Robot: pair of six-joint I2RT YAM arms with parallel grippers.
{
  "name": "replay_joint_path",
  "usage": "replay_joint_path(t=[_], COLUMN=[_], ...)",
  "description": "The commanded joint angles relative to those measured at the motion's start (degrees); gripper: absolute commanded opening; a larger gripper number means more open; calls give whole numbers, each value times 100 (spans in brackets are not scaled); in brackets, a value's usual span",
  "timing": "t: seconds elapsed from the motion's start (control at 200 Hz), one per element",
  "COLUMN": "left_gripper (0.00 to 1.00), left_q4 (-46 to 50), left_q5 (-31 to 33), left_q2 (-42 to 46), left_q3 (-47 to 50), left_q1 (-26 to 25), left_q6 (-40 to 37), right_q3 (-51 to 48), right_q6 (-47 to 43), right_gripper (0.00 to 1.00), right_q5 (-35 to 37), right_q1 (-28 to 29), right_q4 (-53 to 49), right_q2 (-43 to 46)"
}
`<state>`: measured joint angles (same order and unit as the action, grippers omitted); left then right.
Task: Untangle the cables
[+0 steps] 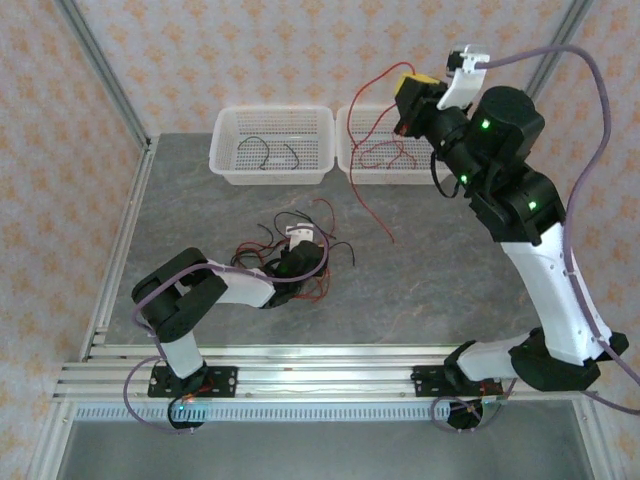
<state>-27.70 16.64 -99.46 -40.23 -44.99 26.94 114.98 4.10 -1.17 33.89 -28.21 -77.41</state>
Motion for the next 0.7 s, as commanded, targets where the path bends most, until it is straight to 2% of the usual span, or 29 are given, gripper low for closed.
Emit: replay_joint_path(t=[0.0, 0.11, 0.295, 0.42, 0.591, 0.691], left_gripper=[65, 71, 76, 82, 99, 99], left_q4=[-92, 412, 1320, 1612, 1992, 2224], left_q5=[-364, -337, -248, -260, -382, -495], left_q2=[575, 1211, 2310, 3070, 3941, 4321], left_q3=[-55, -388, -876, -816, -637, -582], left_q1=[-35, -174, -339, -344, -344, -348], left_q6=[-131, -400, -646, -603, -485, -380], right_q3=[428, 709, 1088, 1059, 1053, 1160], right_q6=[-417, -635, -961, -1411, -2183, -2410], right_gripper=[0, 0, 0, 0, 0, 0], right_q5=[255, 179, -144, -364, -631, -784], right_q1=[-269, -599, -1180, -1427, -1687, -1833], right_q4=[-25, 145, 459, 907, 1492, 1719], right_q2=[-349, -799, -1658, -2127, -2782, -3158])
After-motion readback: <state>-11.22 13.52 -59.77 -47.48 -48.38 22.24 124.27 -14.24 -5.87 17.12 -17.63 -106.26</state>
